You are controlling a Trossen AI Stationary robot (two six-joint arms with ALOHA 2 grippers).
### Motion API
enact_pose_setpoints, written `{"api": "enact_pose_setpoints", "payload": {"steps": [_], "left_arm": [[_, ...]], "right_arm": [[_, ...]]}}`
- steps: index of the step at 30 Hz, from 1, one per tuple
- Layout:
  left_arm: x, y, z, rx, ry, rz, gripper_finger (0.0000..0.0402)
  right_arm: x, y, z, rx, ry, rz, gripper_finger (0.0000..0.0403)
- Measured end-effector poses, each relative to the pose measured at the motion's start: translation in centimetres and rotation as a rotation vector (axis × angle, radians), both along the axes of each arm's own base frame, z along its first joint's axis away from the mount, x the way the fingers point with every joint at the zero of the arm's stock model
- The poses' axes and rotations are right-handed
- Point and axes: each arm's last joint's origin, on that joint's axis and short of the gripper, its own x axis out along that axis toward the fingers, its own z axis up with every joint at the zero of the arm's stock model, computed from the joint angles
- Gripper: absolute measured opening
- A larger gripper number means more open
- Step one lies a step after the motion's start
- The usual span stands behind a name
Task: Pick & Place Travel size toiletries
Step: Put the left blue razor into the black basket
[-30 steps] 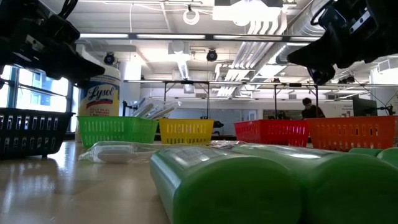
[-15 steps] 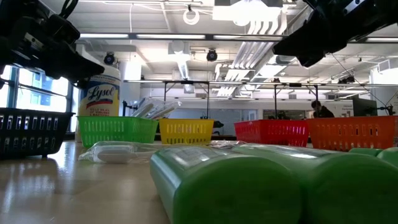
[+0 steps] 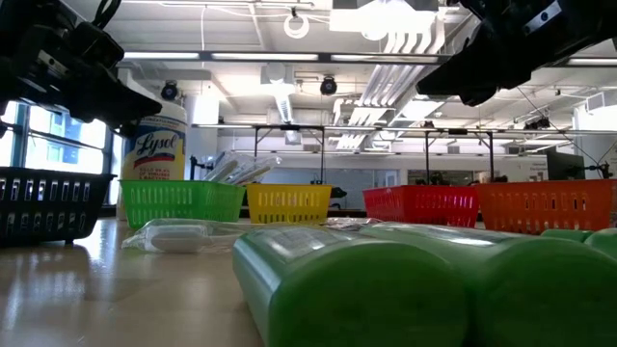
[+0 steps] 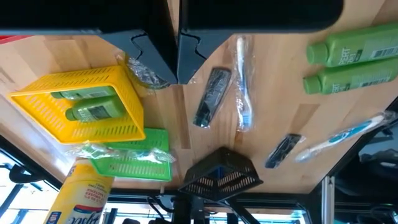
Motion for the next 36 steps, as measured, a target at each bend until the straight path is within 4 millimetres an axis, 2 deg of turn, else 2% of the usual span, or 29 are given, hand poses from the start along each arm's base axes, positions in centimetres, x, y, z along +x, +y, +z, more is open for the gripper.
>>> {"api": "enact_pose_setpoints", "payload": {"steps": [30, 36], "left_arm": [[0.0, 0.11, 0.01, 0.031, 0.0, 0.033, 0.0], [0.0, 0.11, 0.01, 0.031, 0.0, 0.033, 0.0]], "right_arm": [[0.06, 0.05, 0.15, 0.02, -0.014, 0.005, 0.0002], [0.03, 0.18, 0.08, 0.083, -0.003, 0.028, 0.0002]]}}
